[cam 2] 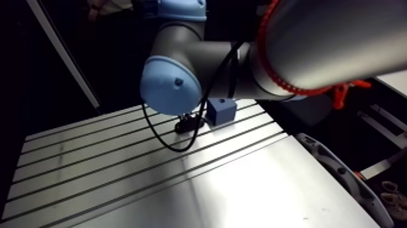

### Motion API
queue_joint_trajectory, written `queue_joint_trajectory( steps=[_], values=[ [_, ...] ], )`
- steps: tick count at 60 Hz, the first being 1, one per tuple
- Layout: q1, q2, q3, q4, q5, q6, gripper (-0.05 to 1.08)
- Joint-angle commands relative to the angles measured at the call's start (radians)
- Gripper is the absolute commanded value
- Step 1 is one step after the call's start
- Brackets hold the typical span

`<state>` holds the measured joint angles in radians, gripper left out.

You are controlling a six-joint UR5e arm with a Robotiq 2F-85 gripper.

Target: Pick up the M10 bolt and insert it into the hex recess until seated.

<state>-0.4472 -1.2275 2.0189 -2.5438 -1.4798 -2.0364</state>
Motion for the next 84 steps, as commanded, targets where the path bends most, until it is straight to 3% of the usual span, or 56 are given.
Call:
queue_joint_trajectory(
  steps=[1, 11, 17, 23, 25, 34, 37, 42, 44, 45, 46, 47, 48, 49, 50, 51, 53, 74, 84],
  values=[
    [0.001, -0.015, -0.013, 0.010, 0.003, 0.000, 0.78],
    [0.005, -0.049, -0.036, 0.042, 0.009, 0.001, 0.80],
    [0.013, -0.080, -0.079, 0.114, 0.014, 0.008, 0.84],
    [0.011, -0.105, -0.147, 0.247, 0.014, 0.008, 0.85],
    [0.011, -0.115, -0.206, 0.362, 0.008, 0.008, 0.86],
    [0.010, -0.110, -0.320, 0.596, 0.002, 0.006, 0.87],
    [0.010, -0.105, -0.365, 0.687, -0.015, 0.005, 0.87],
    [0.007, -0.100, -0.400, 0.750, -0.040, 0.002, 0.87],
    [0.007, -0.093, -0.428, 0.797, -0.086, 0.000, 0.87],
    [0.007, -0.093, -0.428, 0.797, -0.086, 0.000, 0.87],
    [0.006, -0.087, -0.438, 0.813, -0.112, -0.003, 0.87],
    [0.006, -0.087, -0.438, 0.813, -0.112, -0.003, 0.87],
    [0.005, -0.084, -0.446, 0.828, -0.139, -0.008, 0.87],
    [0.005, -0.084, -0.446, 0.828, -0.139, -0.008, 0.87],
    [0.004, -0.082, -0.452, 0.840, -0.165, -0.021, 0.87],
    [0.004, -0.082, -0.452, 0.840, -0.165, -0.021, 0.87],
    [0.001, -0.080, -0.466, 0.861, -0.190, -0.055, 0.87],
    [-0.060, -0.037, -0.520, 0.931, -0.197, -0.115, 0.87],
    [-0.127, -0.004, -0.545, 0.910, -0.199, -0.155, 0.87]
  ],
)
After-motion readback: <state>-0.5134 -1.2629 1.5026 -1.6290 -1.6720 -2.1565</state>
